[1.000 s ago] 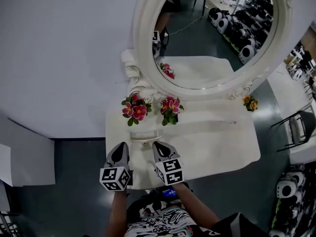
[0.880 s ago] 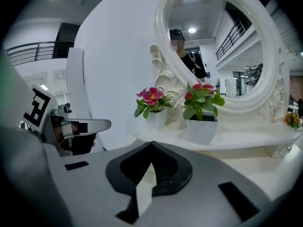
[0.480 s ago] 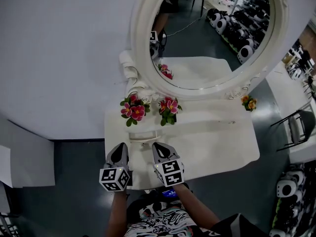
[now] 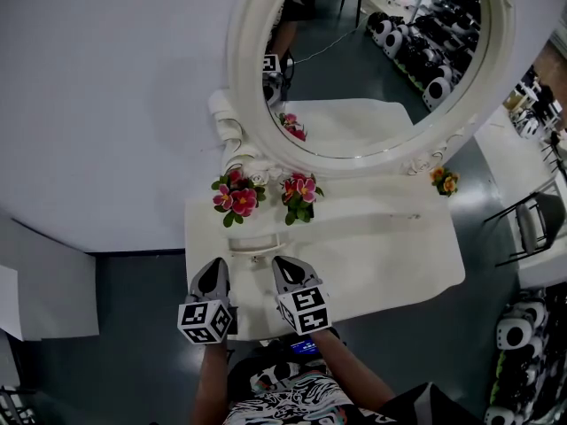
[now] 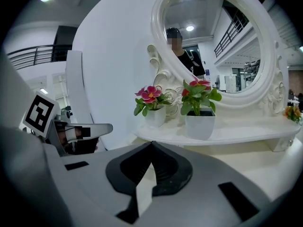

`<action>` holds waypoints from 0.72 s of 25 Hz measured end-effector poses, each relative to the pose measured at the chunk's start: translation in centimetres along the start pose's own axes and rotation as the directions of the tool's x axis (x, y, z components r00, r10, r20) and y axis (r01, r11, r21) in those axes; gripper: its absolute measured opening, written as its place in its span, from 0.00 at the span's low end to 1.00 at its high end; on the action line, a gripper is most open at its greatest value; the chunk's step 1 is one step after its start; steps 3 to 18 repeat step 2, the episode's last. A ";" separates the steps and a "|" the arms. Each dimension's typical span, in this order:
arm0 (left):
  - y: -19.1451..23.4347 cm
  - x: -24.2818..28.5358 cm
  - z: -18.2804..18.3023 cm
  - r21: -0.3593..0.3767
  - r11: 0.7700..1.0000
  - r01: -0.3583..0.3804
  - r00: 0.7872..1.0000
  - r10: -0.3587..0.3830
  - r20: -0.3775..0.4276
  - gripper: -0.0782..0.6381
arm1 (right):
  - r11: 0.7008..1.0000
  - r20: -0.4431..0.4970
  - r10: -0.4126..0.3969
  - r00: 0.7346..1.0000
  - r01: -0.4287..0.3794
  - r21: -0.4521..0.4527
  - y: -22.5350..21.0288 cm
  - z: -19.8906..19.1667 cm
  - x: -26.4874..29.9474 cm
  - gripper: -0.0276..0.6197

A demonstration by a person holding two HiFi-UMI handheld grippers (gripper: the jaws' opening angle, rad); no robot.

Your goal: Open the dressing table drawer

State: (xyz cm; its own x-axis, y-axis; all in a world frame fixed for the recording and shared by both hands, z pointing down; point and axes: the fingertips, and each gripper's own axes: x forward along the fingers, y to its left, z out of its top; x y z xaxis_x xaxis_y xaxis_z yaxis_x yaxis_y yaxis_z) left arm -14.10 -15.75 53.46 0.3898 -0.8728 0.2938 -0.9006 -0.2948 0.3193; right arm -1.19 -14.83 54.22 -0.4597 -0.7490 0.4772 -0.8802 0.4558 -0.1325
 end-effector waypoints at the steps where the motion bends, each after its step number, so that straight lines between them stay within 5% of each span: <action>1: 0.0 0.0 -0.1 0.000 1.000 0.000 1.000 0.000 -0.002 0.11 | 1.000 0.003 0.006 1.000 -0.006 0.011 0.0 0.0 0.0 0.05; 18: 0.1 0.1 -0.1 0.001 1.000 0.000 1.000 0.000 -0.003 0.11 | 1.000 0.005 0.011 1.000 -0.012 0.022 0.1 0.0 0.1 0.05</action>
